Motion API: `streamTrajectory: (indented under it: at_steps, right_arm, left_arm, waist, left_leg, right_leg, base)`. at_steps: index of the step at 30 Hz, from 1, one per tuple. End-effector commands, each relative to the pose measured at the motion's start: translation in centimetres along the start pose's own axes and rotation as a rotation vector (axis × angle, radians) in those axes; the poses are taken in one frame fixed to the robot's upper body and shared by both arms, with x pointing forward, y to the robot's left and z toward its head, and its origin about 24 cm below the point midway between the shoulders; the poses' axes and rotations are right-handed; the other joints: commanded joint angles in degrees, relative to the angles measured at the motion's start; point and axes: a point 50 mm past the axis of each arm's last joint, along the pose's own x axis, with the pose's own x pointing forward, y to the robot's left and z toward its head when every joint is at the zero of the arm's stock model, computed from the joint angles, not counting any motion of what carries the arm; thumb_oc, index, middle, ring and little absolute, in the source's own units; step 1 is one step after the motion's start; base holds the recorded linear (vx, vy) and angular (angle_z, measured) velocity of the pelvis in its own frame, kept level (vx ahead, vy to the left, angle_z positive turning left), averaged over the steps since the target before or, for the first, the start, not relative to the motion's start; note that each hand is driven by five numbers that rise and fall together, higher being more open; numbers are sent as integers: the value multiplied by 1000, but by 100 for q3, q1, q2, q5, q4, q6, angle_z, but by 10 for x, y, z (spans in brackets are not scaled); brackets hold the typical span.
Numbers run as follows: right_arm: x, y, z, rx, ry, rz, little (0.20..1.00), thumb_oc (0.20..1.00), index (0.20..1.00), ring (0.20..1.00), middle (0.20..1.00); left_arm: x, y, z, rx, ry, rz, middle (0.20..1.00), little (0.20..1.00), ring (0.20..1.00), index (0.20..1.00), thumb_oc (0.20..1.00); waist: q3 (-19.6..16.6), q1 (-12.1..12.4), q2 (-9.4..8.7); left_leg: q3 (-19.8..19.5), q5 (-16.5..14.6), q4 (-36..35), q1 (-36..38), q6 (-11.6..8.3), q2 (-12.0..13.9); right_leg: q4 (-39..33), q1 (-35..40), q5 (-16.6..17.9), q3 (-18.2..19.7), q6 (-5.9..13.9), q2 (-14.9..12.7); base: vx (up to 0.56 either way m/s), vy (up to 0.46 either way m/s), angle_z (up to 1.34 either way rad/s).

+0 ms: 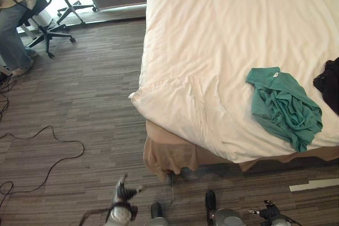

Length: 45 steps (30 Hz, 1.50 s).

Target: Tidy up the quilt and then pick up the clothes from the bed and put them into the laundry hamper.

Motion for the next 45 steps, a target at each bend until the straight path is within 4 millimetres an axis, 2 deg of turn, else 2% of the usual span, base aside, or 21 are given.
streamTrajectory:
  at_steps: [1, 2, 3, 6, 8, 9, 11, 13, 18, 21, 25, 26, 27, 30, 36, 37, 38, 39, 40, 43, 45]
  right_arm:
    - [-9, 5, -39, -4, 121, -4, 1000, 1000, 1000, 1000, 1000]
    - [-13, 11, -50, -12, 147, 30, 1000, 1000, 1000, 1000, 1000]
    - [-14, 12, -50, -12, 147, 31, 1000, 1000, 1000, 1000, 1000]
    - [-17, 13, -60, -48, 169, 66, 1000, 1000, 1000, 1000, 1000]
    - [-17, 12, -62, -84, 167, 87, 1000, 1000, 1000, 1000, 1000]
    - [-17, 12, -62, -83, 167, 87, 1000, 1000, 1000, 1000, 1000]
    - [-16, 7, -64, -132, 176, 94, 1000, 1000, 1000, 1000, 1000]
    - [-7, -6, -43, -163, 114, 55, 1000, 1000, 1000, 1000, 1000]
    - [4, -15, 5, -138, -27, 9, 1000, 1000, 1000, 1000, 1000]
    - [4, -9, 15, -101, -52, 11, 1000, 1000, 1000, 1000, 1000]
    - [5, -5, 21, -91, -53, 13, 1000, 1000, 1000, 1000, 1000]
    - [5, -5, 18, -90, -41, 10, 1000, 1000, 1000, 1000, 1000]
    - [5, -6, 13, -101, -19, 11, 1000, 1000, 1000, 1000, 1000]
    - [4, -7, 9, -106, -8, 13, 1000, 1000, 1000, 1000, 1000]
    - [3, -21, -13, -86, 91, -19, 1000, 1000, 1000, 1000, 1000]
    - [4, -26, -12, -117, 86, -37, 1000, 1000, 1000, 1000, 1000]
    - [4, -26, -12, -122, 87, -37, 1000, 1000, 1000, 1000, 1000]
    - [9, -46, 6, -172, 27, -99, 1000, 1000, 1000, 1000, 1000]
    - [10, -57, 18, -188, -19, -129, 1000, 1000, 1000, 1000, 1000]
    - [1, -98, 97, -252, -349, -270, 1000, 1000, 1000, 1000, 1000]
    - [-39, -126, 171, -366, -694, -406, 1000, 1000, 1000, 1000, 1000]
  left_arm:
    - [20, 64, 72, 17, -331, 235, 1000, 1000, 1000, 1000, 1000]
    - [14, 83, 118, 53, -545, 301, 1000, 1000, 1000, 1000, 1000]
    - [13, 84, 118, 55, -543, 302, 1000, 1000, 1000, 1000, 1000]
    - [1, 98, 175, 129, -793, 340, 1000, 1000, 1000, 1000, 1000]
    - [-6, 96, 208, 199, -923, 331, 1000, 1000, 1000, 1000, 1000]
    - [-5, 96, 208, 199, -923, 331, 1000, 1000, 1000, 1000, 1000]
    - [-7, 83, 259, 286, -1059, 284, 1000, 1000, 1000, 1000, 1000]
    - [-3, 75, 314, 446, -1126, 328, 1000, 1000, 1000, 1000, 1000]
    - [13, 79, 350, 666, -1045, 411, 1000, 1000, 1000, 1000, 1000]
    - [22, 90, 358, 783, -955, 456, 1000, 1000, 1000, 1000, 1000]
    - [51, 101, 334, 988, -686, 504, 1000, 1000, 1000, 1000, 1000]
    - [55, 106, 326, 1017, -636, 517, 200, 200, 200, 200, 200]
    - [65, 112, 303, 1056, -528, 507, 200, 200, 200, 200, 200]
    - [70, 113, 291, 1049, -481, 494, 200, 200, 200, 200, 200]
    - [80, 98, 162, 790, -221, 311, 200, 200, 200, 200, 200]
    - [77, 89, 145, 743, -214, 269, 222, 222, 222, 222, 222]
    - [77, 89, 143, 742, -211, 267, 351, 351, 351, 351, 351]
    - [64, 73, 102, 641, -176, 184, 1000, 1000, 1000, 1000, 1000]
    - [56, 67, 77, 596, -130, 143, 1000, 1000, 1000, 1000, 1000]
    - [29, 52, 0, 503, 91, 61, 1000, 1000, 1000, 1000, 1000]
    - [3, 37, -51, 459, 269, -4, 1000, 1000, 1000, 1000, 1000]
  waist:
    - [-291, -84, 87]
    - [-312, -126, 85]
    - [-307, -127, 76]
    - [-317, -247, 81]
    - [-324, -371, 96]
    - [-322, -366, 96]
    - [-299, -611, 143]
    - [-150, -896, 213]
    - [98, -1063, 200]
    - [195, -997, 175]
    - [350, -995, 91]
    - [376, -972, 83]
    - [373, -940, 61]
    - [364, -937, 53]
    - [83, -694, 72]
    - [45, -613, 69]
    - [40, -632, 76]
    - [-32, -471, 52]
    - [-81, -445, 52]
    - [-214, -334, -16]
    - [-311, -299, -60]
  left_leg:
    - [-70, -269, 103, 182, -18, -96]
    - [-77, -285, 58, 227, -23, -98]
    - [-75, -290, 60, 237, -23, -98]
    - [6, -347, 38, 331, -5, -118]
    - [89, -393, 19, 386, 11, -140]
    - [92, -394, 19, 389, 12, -141]
    - [204, -442, 15, 370, 44, -185]
    - [292, -446, 43, 132, 89, -254]
    - [406, -417, 182, -436, 134, -326]
    - [424, -428, 404, -778, 145, -295]
    - [422, -490, 627, -921, 144, -273]
    - [397, -503, 671, -922, 139, -262]
    - [373, -519, 674, -859, 128, -250]
    - [373, -528, 655, -790, 122, -248]
    - [242, -518, 351, -220, 126, -280]
    - [211, -505, 302, -162, 127, -283]
    - [208, -503, 289, -142, 127, -282]
    - [149, -455, 176, -35, 126, -277]
    - [140, -433, 111, 33, 125, -270]
    - [143, -451, 60, 164, 133, -251]
    - [160, -486, 47, 222, 147, -244]
  right_leg:
    - [-1, 28, -559, 225, 725, -811]
    - [-5, 63, -582, 244, 733, -806]
    - [-4, 72, -586, 245, 733, -806]
    - [6, 92, -603, 313, 746, -815]
    - [13, 62, -588, 387, 764, -825]
    - [14, 62, -588, 390, 764, -825]
    - [50, -134, -516, 531, 806, -844]
    - [149, -640, -391, 756, 851, -850]
    - [431, -1467, -250, 1035, 892, -773]
    - [531, -1760, -216, 1080, 883, -783]
    - [568, -1816, -207, 1095, 871, -798]
    - [571, -1780, -221, 1070, 863, -802]
    - [556, -1682, -259, 1036, 847, -801]
    - [550, -1614, -280, 1010, 838, -795]
    - [439, -938, -405, 798, 797, -819]
    - [417, -863, -416, 766, 792, -830]
    - [408, -842, -417, 760, 793, -829]
    - [346, -695, -415, 689, 780, -843]
    - [298, -615, -408, 653, 776, -849]
    - [182, -429, -390, 607, 781, -848]
    - [125, -368, -379, 619, 788, -855]
  base:
    - [45, -30, 0]
    - [45, -29, 5]
    - [48, -25, 6]
    - [50, 12, 10]
    - [52, 35, -9]
    - [57, 54, -22]
    - [-16, 71, -34]
    - [-162, 101, -42]
    - [-167, 53, -38]
    - [-107, -13, -33]
    - [-56, -24, -11]
    - [-14, -47, 3]
    - [-2, -33, 10]
    - [18, -18, 21]
    - [74, -17, 6]
    - [52, 0, 6]
    - [37, 11, 6]
    - [36, 19, 10]
    - [44, 28, 12]
    - [51, 35, 13]
    - [68, 44, 4]
